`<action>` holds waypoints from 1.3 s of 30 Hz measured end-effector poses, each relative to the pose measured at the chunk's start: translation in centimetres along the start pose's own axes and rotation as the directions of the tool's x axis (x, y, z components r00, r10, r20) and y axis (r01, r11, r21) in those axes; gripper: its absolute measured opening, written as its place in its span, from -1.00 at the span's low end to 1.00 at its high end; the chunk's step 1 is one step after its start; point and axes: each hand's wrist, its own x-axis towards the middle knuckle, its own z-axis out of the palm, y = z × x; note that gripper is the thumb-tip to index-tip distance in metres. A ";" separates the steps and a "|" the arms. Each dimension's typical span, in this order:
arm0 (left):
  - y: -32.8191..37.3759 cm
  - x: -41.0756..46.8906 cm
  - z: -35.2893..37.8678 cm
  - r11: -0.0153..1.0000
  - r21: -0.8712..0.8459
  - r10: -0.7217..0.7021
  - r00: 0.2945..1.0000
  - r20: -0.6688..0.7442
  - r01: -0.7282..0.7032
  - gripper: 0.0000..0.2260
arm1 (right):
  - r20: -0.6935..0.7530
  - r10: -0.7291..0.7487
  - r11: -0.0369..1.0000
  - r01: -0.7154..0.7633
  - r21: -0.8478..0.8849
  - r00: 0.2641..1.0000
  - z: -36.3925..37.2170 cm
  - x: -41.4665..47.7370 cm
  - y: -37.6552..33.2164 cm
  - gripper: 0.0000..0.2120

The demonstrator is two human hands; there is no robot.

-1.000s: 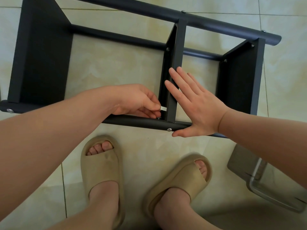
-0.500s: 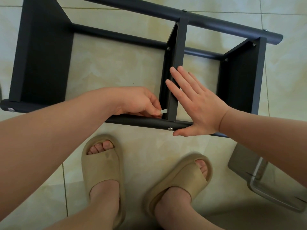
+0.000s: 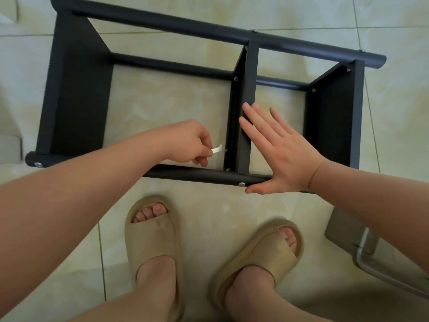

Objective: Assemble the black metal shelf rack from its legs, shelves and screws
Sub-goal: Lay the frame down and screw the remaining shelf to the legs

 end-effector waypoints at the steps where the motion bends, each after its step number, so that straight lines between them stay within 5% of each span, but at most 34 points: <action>1: 0.0 -0.4 -0.5 0.995 0.100 0.022 0.997 -0.072 -0.014 -0.92 | 0.024 0.044 0.999 -0.044 0.012 0.999 -0.1 -0.4 -0.4 0.20; 6: 2.9 -3.0 -2.5 0.957 0.284 0.109 0.979 -0.173 -0.057 -0.87 | 0.200 0.180 0.974 -0.203 0.102 0.963 -2.4 -0.5 -1.5 0.15; 11: 6.9 -4.5 -5.9 0.912 0.409 0.163 0.951 -0.262 -0.044 -0.77 | 0.209 0.343 0.899 -0.384 0.209 0.916 -7.2 1.0 0.1 -0.28; 19: 10.1 0.4 -10.6 0.870 0.492 0.341 0.767 -0.544 -0.038 -0.74 | 0.196 0.550 0.808 -0.576 0.120 0.812 -9.5 6.9 6.3 -0.14; 24: 8.8 4.9 -13.5 0.786 0.609 0.305 0.789 -0.533 0.108 -0.83 | 0.168 0.589 0.786 -0.609 0.106 0.790 -7.7 9.4 9.9 -0.32; 30: 7.4 6.6 -15.1 0.863 0.490 0.208 0.800 -0.564 0.121 -0.78 | -0.066 0.692 0.720 -0.682 0.129 0.719 -6.4 9.5 9.9 -0.76; 39: 10.1 -2.0 -14.5 0.841 0.528 0.327 0.664 -0.673 0.121 -0.86 | -0.266 0.655 0.744 -0.665 0.060 0.708 -13.4 4.7 4.6 -0.72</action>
